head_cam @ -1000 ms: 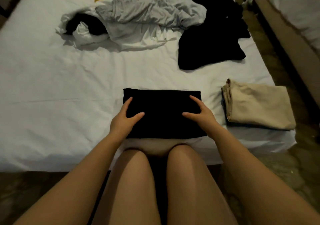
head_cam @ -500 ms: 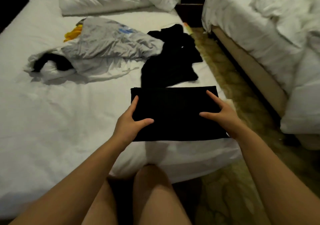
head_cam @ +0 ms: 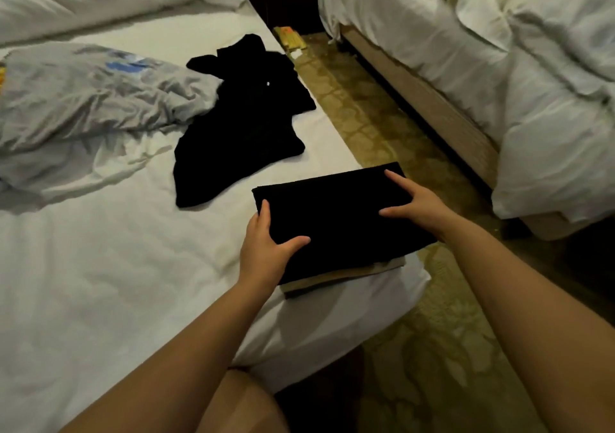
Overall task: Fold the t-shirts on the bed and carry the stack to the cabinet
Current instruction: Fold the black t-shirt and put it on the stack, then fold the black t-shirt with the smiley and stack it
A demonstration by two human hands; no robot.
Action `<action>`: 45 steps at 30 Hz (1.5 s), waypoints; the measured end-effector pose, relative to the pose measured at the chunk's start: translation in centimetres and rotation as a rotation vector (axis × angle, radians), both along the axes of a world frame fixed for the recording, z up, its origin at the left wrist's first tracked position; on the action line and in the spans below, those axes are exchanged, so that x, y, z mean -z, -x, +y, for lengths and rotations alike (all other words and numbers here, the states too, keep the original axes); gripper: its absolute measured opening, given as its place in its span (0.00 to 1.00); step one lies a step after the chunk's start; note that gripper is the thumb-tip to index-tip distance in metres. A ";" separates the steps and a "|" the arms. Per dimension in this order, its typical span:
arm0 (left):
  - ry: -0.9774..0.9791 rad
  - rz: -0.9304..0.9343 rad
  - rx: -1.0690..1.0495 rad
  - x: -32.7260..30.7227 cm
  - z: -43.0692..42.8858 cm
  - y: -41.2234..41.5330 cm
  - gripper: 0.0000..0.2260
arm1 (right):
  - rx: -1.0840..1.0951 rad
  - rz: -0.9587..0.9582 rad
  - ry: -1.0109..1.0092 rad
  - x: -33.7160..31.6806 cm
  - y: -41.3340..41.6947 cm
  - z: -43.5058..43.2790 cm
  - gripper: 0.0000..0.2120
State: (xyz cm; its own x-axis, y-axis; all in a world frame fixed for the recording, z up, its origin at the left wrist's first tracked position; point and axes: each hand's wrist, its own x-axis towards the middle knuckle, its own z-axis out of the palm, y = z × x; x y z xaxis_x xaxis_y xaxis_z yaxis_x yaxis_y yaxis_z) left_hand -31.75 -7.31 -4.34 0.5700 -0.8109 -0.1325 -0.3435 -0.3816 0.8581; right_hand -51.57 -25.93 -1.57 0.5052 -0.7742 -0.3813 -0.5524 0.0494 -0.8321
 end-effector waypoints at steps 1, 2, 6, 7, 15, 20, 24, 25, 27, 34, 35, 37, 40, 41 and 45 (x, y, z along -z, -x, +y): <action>-0.013 0.000 -0.016 0.7 0.1 0.2 0.40 | -0.010 0.013 -0.013 0.6 -0.3 -0.3 0.37; -0.029 0.000 -0.029 1.3 0.2 0.3 0.40 | -0.023 0.026 -0.028 1.3 -0.4 -0.4 0.37; -0.086 0.024 -0.023 2.6 0.5 0.3 0.39 | -0.044 0.039 -0.081 3.6 -0.2 -0.1 0.36; -0.111 0.001 -0.017 2.5 0.4 0.2 0.39 | -0.057 0.078 -0.048 4.0 -0.1 -0.2 0.36; -0.212 -0.817 0.173 2.1 -2.7 2.2 0.30 | -0.209 0.522 0.824 5.5 -5.4 5.0 0.30; -0.378 -0.786 0.216 6.1 -2.3 1.3 0.33 | -0.239 0.622 0.758 10.0 -6.5 5.7 0.34; -0.405 -0.736 0.234 6.4 -2.6 1.2 0.32 | -0.270 0.661 0.737 9.8 -6.8 5.4 0.34; -0.402 -0.732 0.233 6.2 -2.7 1.1 0.32 | -0.284 0.662 0.726 9.3 -6.9 5.3 0.34; -0.349 -0.739 0.208 5.3 -2.6 0.1 0.31 | -0.284 0.652 0.705 8.2 -7.2 5.1 0.33; -0.218 -0.780 0.078 3.0 -0.5 -8.3 0.30 | -0.199 0.398 0.714 3.8 -15.9 4.9 0.17; -0.219 -0.775 0.063 3.1 -0.3 -9.8 0.30 | -0.221 0.400 0.675 3.6 -17.8 4.6 0.16; -0.223 -0.753 0.019 3.1 0.1 -12.8 0.28 | -0.284 0.440 0.637 3.8 -21.4 3.8 0.18; -0.242 -0.773 -0.049 3.6 0.7 -16.4 0.25 | -0.396 0.532 0.633 5.1 -25.3 2.6 0.24; -0.248 -0.780 -0.058 3.8 0.9 -17.3 0.25 | -0.432 0.556 0.629 5.6 -26.3 2.4 0.25; -0.231 -0.774 -0.065 4.9 1.7 -19.4 0.24 | -0.492 0.596 0.657 7.4 -29.5 1.4 0.25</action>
